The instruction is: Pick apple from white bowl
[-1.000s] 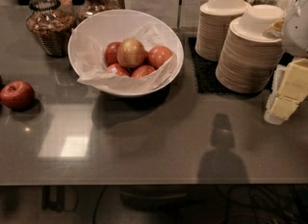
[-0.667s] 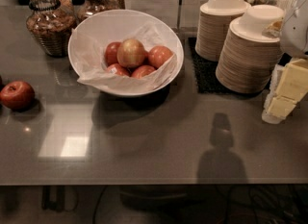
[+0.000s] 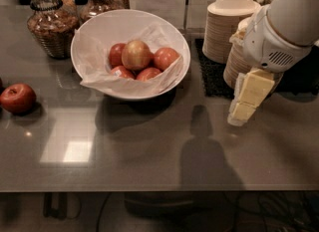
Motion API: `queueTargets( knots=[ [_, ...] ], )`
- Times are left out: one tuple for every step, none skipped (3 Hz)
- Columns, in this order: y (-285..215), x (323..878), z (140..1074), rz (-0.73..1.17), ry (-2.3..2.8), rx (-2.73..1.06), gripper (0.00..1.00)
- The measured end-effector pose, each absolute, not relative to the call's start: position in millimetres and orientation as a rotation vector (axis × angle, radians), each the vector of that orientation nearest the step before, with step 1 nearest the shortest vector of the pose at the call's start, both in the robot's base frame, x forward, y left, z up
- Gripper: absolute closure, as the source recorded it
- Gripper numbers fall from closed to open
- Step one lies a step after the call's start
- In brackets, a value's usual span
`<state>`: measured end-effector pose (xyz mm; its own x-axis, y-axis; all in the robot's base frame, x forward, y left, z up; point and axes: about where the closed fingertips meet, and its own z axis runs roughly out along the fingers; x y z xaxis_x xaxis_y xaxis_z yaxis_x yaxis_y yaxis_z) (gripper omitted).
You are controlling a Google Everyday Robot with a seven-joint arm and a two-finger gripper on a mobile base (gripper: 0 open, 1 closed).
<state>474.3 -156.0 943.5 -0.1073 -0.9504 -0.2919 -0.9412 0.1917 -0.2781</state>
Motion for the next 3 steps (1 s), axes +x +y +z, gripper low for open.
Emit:
queueTargets(
  knots=[
    [-118.8,492.9,941.4,-0.014,1.977,-1.817,0.00],
    [-79.2,504.8,963.6,-0.005,1.840,-1.855,0.00],
    [-79.1,504.9,963.7,-0.005,1.839,-1.855,0.00]
  ],
)
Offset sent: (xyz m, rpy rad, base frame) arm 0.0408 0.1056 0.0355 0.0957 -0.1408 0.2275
